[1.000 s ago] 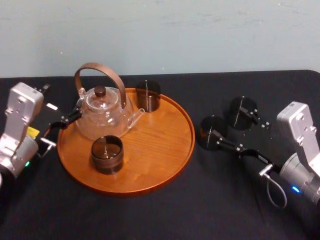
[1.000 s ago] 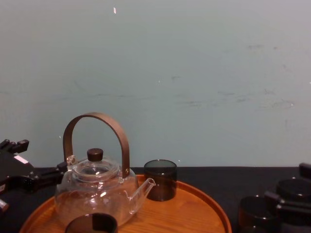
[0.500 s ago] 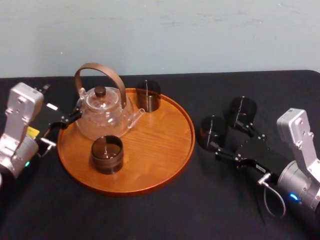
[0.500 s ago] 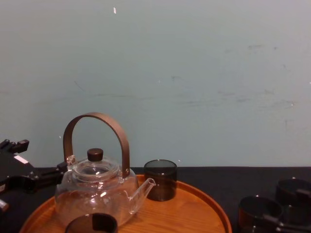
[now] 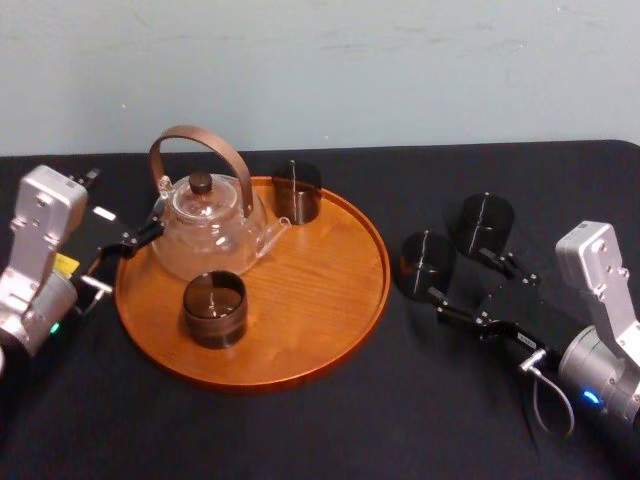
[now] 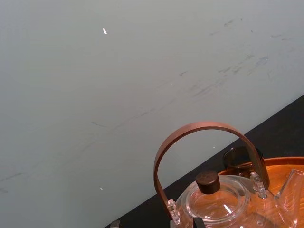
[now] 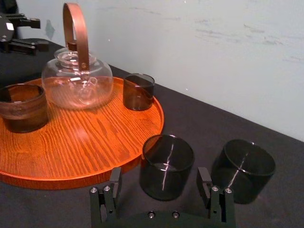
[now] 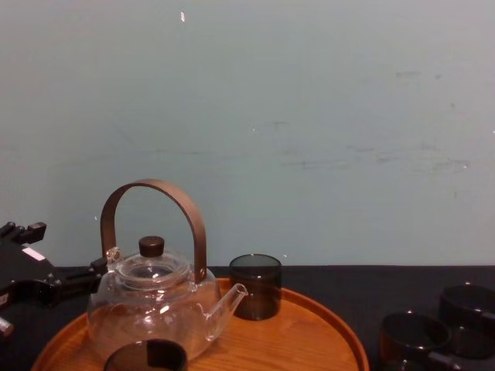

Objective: Pick up the glass from the table and place it on the tray.

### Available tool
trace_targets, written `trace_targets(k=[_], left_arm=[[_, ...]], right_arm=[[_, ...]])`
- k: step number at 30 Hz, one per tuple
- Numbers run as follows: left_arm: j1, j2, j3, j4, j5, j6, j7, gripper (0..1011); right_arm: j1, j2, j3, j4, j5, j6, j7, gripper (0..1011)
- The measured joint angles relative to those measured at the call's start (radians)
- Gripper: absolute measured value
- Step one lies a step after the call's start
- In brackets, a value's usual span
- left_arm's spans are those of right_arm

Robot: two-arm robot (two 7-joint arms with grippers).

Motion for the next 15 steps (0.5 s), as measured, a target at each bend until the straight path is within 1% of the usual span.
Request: trace_targets(k=[4, 7, 15], left_arm=[[0.000, 0.000, 0.000, 0.000, 0.000, 0.000, 0.000, 1001], [0.000, 0.000, 0.000, 0.000, 0.000, 0.000, 0.000, 1001], [0.000, 0.000, 0.000, 0.000, 0.000, 0.000, 0.000, 1001]], right_arm=[[0.003, -0.010, 0.006, 0.015, -0.004, 0.005, 0.005, 1002], [0.015, -0.018, 0.009, 0.032, -0.008, 0.014, 0.015, 1002], [0.069, -0.047, 0.022, 0.075, -0.002, 0.048, 0.060, 1002]])
